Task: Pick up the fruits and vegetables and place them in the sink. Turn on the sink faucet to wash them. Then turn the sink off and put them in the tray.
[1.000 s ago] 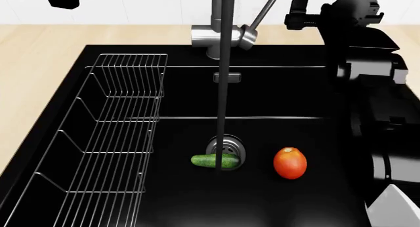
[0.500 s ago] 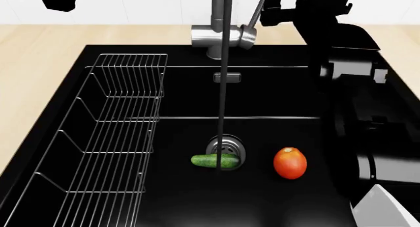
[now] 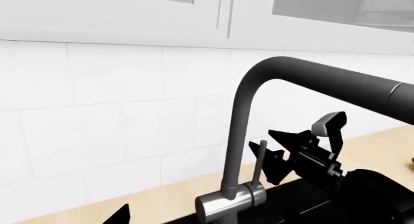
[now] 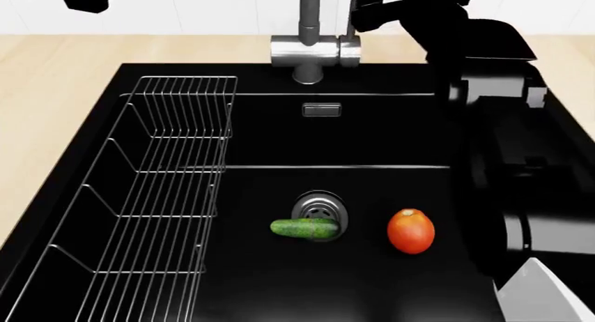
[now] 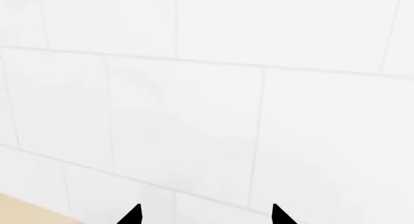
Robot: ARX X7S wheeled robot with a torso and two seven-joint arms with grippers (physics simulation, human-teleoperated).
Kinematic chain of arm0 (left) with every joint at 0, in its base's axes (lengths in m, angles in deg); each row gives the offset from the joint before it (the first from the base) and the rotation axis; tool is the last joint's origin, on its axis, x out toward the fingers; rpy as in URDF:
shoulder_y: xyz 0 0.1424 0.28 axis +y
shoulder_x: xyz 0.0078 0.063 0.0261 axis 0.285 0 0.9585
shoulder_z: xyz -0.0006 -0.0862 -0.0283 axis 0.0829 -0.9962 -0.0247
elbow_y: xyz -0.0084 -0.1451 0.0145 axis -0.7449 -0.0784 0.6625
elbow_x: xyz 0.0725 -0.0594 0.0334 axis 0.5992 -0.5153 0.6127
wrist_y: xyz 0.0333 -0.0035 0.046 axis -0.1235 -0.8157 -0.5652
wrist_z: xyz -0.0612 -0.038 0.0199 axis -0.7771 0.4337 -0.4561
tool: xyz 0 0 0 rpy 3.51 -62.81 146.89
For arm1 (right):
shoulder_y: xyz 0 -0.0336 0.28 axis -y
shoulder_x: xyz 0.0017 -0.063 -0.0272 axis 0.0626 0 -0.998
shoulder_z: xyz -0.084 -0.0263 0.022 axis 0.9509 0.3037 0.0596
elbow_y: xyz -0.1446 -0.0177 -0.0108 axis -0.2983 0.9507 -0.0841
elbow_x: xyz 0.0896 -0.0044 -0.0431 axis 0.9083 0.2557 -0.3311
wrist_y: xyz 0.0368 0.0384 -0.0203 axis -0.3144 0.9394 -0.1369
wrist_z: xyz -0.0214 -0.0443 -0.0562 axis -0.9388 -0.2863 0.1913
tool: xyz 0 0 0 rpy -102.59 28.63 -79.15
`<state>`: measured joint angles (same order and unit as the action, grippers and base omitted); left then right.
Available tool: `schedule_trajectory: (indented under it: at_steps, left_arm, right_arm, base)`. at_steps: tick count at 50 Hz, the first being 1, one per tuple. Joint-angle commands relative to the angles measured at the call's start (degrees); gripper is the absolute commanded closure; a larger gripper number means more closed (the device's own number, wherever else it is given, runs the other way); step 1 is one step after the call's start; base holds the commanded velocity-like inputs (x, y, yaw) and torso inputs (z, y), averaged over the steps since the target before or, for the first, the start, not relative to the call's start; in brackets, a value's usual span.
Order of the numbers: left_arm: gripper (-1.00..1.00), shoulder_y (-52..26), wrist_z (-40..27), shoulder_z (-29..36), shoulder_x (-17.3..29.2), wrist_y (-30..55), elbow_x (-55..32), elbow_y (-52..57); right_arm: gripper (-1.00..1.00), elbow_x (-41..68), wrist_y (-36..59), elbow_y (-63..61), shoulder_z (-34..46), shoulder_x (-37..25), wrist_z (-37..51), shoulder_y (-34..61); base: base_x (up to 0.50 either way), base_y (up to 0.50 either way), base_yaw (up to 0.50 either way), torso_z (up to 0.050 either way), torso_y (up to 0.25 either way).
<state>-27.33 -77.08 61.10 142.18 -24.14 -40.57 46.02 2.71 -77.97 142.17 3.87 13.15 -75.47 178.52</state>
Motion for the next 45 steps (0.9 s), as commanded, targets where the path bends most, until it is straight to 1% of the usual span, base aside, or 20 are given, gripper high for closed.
schedule_trajectory:
  at_steps: [1, 3, 5, 10, 11, 12, 17, 21, 24, 27, 29, 30, 31, 32, 34, 35, 36, 39, 42, 45]
  left_arm:
    - [-1.0, -0.07, 0.24, -0.06, -0.38, -0.01, 0.19, -0.11]
    - [-1.0, 0.1, 0.41, -0.1, -0.54, -0.18, 0.35, -0.08]
    - [-1.0, 0.16, 0.66, -0.13, -0.79, -0.29, 0.54, -0.17]
    - [-1.0, -0.29, 2.06, 0.11, -2.24, -0.01, 1.65, -1.1]
    - [-1.0, -0.31, 2.42, 0.11, -2.53, -0.06, 1.97, -1.28]
    - [-1.0, -0.27, 2.74, 0.11, -2.79, -0.12, 2.24, -1.39]
    - [-1.0, -0.27, 3.97, 0.13, -3.88, -0.3, 3.07, -1.86]
    - [-1.0, -0.78, 4.89, 0.33, -4.72, 0.07, 3.62, -2.49]
    - [-1.0, -1.1, 5.54, 0.5, -5.33, 0.32, 4.05, -2.97]
    - [-1.0, -1.51, 6.2, 0.59, -5.78, 0.61, 4.36, -3.32]
    - [-1.0, -1.79, 6.65, 0.66, -6.11, 0.78, 4.63, -3.66]
    - [-1.0, -1.96, 6.95, 0.73, -6.36, 0.9, 4.81, -3.85]
    - [-1.0, -2.09, 7.18, 0.78, -6.56, 0.99, 4.91, -4.0]
    - [-1.0, -2.26, 7.45, 0.86, -6.78, 1.15, 5.0, -4.12]
    - [-1.0, -2.59, 7.85, 1.03, -7.16, 1.48, 5.07, -4.37]
    - [-1.0, -2.73, 8.06, 1.15, -7.31, 1.73, 4.93, -4.5]
    - [-1.0, -2.93, 8.53, 1.64, -7.54, 2.62, 4.57, -4.84]
    - [-1.0, -4.24, 11.12, 4.04, -8.94, 6.6, 5.15, -7.32]
    - [-1.0, -7.16, 15.48, 7.33, -11.52, 12.11, 7.91, -11.9]
    - [-1.0, -10.38, 21.07, 10.12, -14.11, 17.49, 10.68, -15.81]
  right_arm:
    - [-1.0, 2.47, 0.01, -0.5, -1.24, 0.34, -3.86, 2.53]
    - [-1.0, 2.38, 1.03, -1.9, -1.2, -0.39, -3.66, 2.53]
    - [-1.0, 1.95, 4.07, -6.83, -0.86, -1.23, -3.04, 1.22]
    - [-1.0, 0.42, 19.57, -26.18, -0.06, -4.86, -2.28, -2.46]
    - [-1.0, 0.42, 19.57, -26.18, -0.06, -4.86, -2.28, -2.46]
    - [-1.0, -0.15, 25.71, -32.95, 0.07, -6.58, -2.53, -2.8]
    - [-1.0, -1.82, 39.88, -47.09, 1.55, -10.37, -4.21, -2.99]
    - [-1.0, -3.13, 51.0, -55.88, 4.56, -13.47, -7.61, -1.87]
    - [-1.0, -3.32, 61.89, -61.13, 7.57, -16.09, -11.58, 0.56]
    - [-1.0, -1.98, 75.34, -65.67, 12.9, -19.85, -17.94, 4.57]
    - [-1.0, -0.51, 82.67, -66.4, 16.14, -21.74, -21.52, 8.11]
    - [-1.0, 0.81, 86.23, -66.55, 19.71, -23.47, -24.12, 10.34]
    - [-1.0, 2.46, 86.35, -64.14, 22.7, -24.75, -25.34, 12.48]
    - [-1.0, 11.05, 86.36, -61.27, 27.29, -27.71, -20.74, 15.88]
    - [-1.0, 28.24, 86.35, -57.48, 40.11, -36.24, -3.55, 24.63]
    - [-1.0, 36.83, 86.32, -57.0, 45.32, -38.41, 5.04, 27.54]
    - [-1.0, 45.43, 86.3, -56.9, 50.82, -40.19, 8.21, 30.35]
    - [-1.0, 71.21, 86.14, -58.3, 60.98, -43.07, 5.33, 35.6]
    - [-1.0, 74.24, 86.05, -61.16, 67.94, -45.33, 1.22, 39.35]
    - [-1.0, 73.59, 85.67, -64.46, 72.53, -47.02, -2.83, 41.48]
  base:
    - [0.0, 0.0, 0.0, 0.0, 0.0]
    - [0.0, 0.0, 0.0, 0.0, 0.0]
    - [0.0, 0.0, 0.0, 0.0, 0.0]
    - [0.0, 0.0, 0.0, 0.0, 0.0]
    - [0.0, 0.0, 0.0, 0.0, 0.0]
    - [0.0, 0.0, 0.0, 0.0, 0.0]
    - [0.0, 0.0, 0.0, 0.0, 0.0]
    - [0.0, 0.0, 0.0, 0.0, 0.0]
    - [0.0, 0.0, 0.0, 0.0, 0.0]
    - [0.0, 0.0, 0.0, 0.0, 0.0]
    - [0.0, 0.0, 0.0, 0.0, 0.0]
    - [0.0, 0.0, 0.0, 0.0, 0.0]
    - [0.0, 0.0, 0.0, 0.0, 0.0]
    - [0.0, 0.0, 0.0, 0.0, 0.0]
    - [0.0, 0.0, 0.0, 0.0, 0.0]
    - [0.0, 0.0, 0.0, 0.0, 0.0]
    - [0.0, 0.0, 0.0, 0.0, 0.0]
    - [0.0, 0.0, 0.0, 0.0, 0.0]
    - [0.0, 0.0, 0.0, 0.0, 0.0]
    - [0.0, 0.0, 0.0, 0.0, 0.0]
